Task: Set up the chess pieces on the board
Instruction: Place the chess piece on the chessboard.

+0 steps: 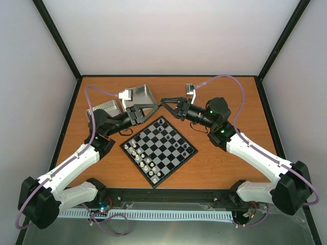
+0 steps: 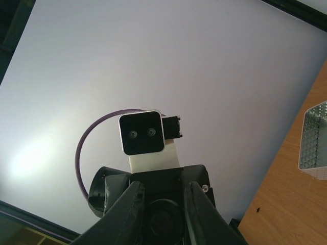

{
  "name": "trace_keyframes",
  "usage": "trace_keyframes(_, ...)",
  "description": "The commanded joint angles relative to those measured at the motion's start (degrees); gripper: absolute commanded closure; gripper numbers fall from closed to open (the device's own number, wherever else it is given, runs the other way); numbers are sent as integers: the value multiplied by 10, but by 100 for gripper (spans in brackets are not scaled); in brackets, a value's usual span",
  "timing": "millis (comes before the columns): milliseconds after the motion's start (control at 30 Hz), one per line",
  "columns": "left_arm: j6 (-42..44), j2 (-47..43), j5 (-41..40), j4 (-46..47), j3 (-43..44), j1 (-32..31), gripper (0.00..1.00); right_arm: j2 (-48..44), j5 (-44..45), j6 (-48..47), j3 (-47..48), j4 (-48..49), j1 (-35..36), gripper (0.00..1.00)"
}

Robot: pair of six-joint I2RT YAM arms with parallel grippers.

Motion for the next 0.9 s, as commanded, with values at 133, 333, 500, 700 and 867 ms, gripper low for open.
trace_keyframes(133, -79, -7, -2, 70, -11, -3, 64, 11, -10, -52, 7, 4, 1, 82)
trace_keyframes(333, -67, -7, -17, 62, -18, -3, 81, 9, -9, -49, -2, 6, 1, 82)
trace_keyframes(500, -16, -26, -58, 10, -14, -3, 91, 3, -1, -56, -15, -5, 1, 79)
trace_keyframes(700, 151, -36, -116, -223, 44, -3, 93, -29, 83, -117, -11, -132, -1, 34)
trace_keyframes(867, 320, 17, -189, -483, 114, -3, 95, -74, 211, -179, -11, -298, -4, 27)
